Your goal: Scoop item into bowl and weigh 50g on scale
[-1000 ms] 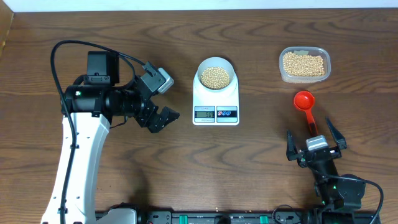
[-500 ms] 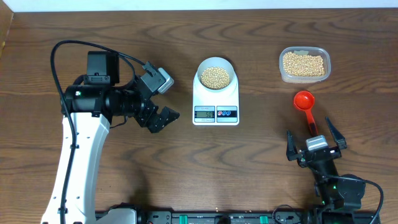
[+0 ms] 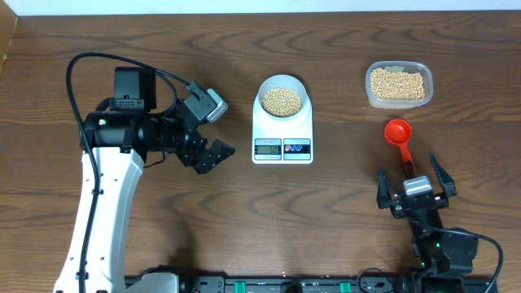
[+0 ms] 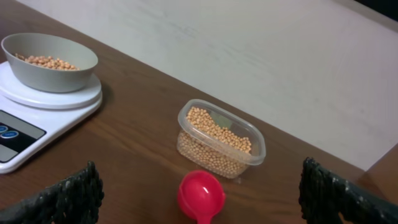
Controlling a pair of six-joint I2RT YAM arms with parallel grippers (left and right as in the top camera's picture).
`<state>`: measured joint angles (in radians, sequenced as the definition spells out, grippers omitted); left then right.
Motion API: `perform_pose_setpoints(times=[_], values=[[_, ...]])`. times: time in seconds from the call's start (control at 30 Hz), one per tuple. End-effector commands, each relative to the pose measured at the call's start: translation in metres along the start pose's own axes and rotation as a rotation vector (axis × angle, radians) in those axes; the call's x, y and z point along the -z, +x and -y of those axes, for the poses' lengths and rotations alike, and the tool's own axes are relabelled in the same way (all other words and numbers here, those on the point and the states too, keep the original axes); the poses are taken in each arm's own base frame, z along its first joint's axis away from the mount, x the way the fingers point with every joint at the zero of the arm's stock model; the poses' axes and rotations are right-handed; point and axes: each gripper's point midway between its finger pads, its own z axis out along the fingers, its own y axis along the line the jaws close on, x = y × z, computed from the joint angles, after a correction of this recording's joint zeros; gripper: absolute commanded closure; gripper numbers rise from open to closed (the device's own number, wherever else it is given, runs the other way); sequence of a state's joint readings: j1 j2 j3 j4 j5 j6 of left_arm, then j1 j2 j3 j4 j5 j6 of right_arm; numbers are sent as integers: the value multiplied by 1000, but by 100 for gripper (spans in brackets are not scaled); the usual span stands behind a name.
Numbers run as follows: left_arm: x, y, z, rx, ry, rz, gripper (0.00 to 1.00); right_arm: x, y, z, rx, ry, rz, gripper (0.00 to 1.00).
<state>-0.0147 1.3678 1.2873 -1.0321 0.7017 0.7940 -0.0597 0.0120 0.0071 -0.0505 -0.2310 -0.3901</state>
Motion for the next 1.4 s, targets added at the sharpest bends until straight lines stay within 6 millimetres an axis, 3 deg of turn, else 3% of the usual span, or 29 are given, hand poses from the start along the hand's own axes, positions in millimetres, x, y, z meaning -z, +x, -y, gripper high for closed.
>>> perform_pose_setpoints(times=[0.0,0.4,0.57,1.37], values=[[4,-4,2,-23,1,16,2,0,4,6,-121,35,-16,1],[4,-4,2,-23,1,16,2,1,11,18,-232,113,-42,1],[4,-4,2,-23,1,16,2,5,18,35,-324,220,-62,1],[4,-4,2,-23,1,16,2,5,20,34,-324,220,-72,1]])
